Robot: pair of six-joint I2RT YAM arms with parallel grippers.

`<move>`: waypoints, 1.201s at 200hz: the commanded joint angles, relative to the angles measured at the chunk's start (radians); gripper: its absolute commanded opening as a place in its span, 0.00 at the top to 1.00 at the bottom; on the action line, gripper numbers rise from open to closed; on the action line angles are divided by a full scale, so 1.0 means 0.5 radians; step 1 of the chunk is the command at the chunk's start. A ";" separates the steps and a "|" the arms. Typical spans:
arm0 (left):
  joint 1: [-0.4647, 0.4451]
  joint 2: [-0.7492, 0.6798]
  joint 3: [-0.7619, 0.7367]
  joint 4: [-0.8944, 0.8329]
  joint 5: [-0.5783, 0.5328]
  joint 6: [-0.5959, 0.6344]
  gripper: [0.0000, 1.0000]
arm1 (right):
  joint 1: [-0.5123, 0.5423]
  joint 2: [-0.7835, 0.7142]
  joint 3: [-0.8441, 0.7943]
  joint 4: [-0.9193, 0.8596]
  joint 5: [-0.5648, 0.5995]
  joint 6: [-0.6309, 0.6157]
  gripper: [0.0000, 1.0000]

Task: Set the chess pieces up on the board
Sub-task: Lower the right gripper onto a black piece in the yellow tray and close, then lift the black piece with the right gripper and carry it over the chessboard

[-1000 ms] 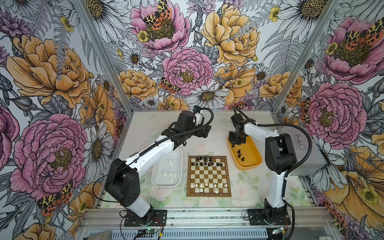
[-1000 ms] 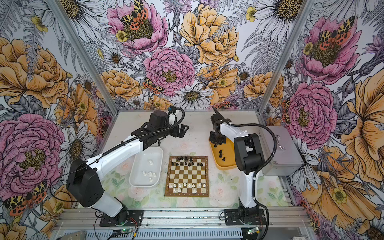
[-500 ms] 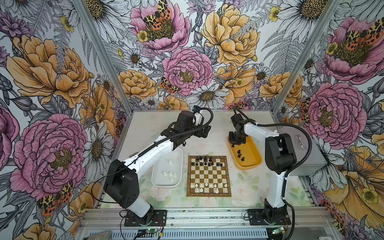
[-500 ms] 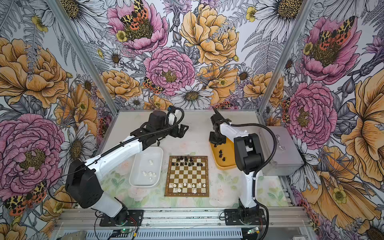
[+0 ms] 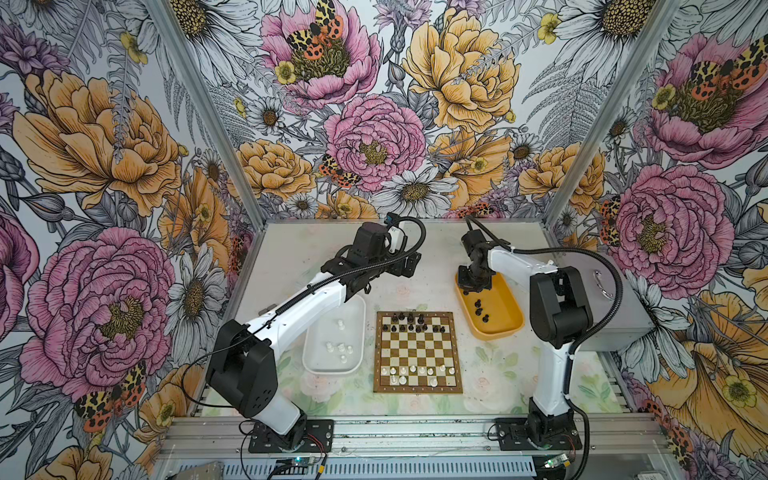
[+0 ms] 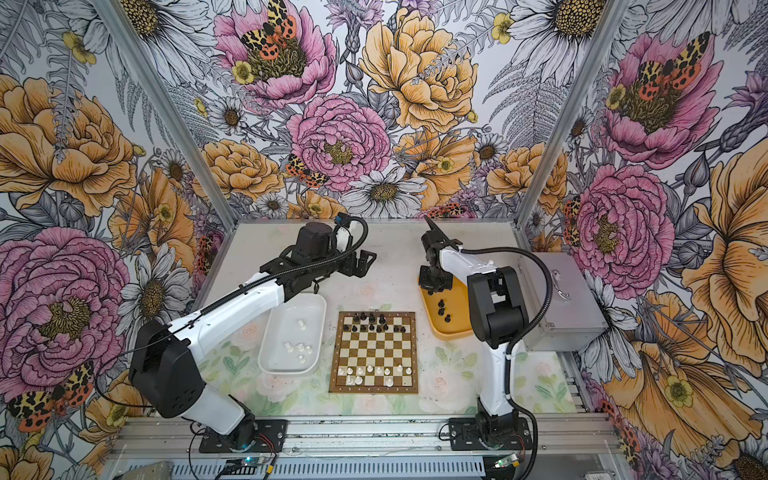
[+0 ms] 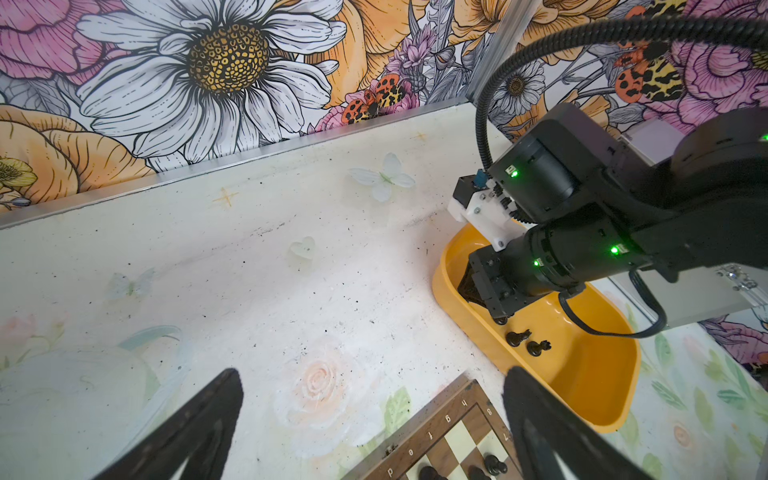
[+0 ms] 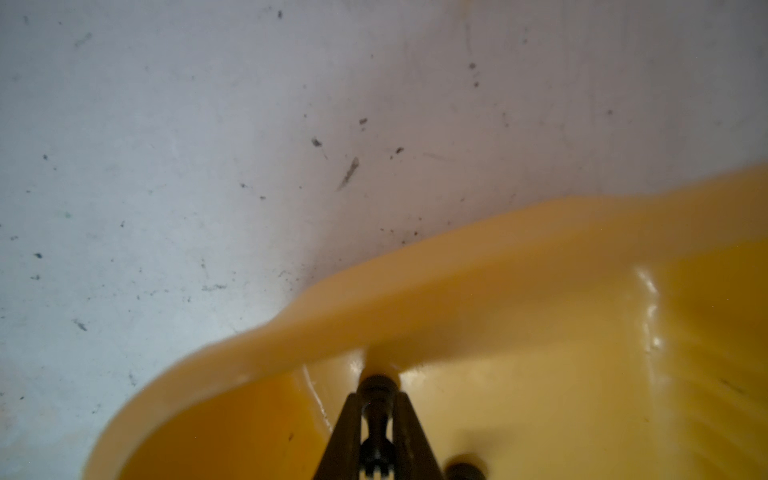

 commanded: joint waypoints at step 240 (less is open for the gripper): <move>0.020 -0.228 -0.253 0.112 -0.087 -0.037 0.01 | 0.234 -0.456 0.216 -0.459 0.139 -0.033 0.92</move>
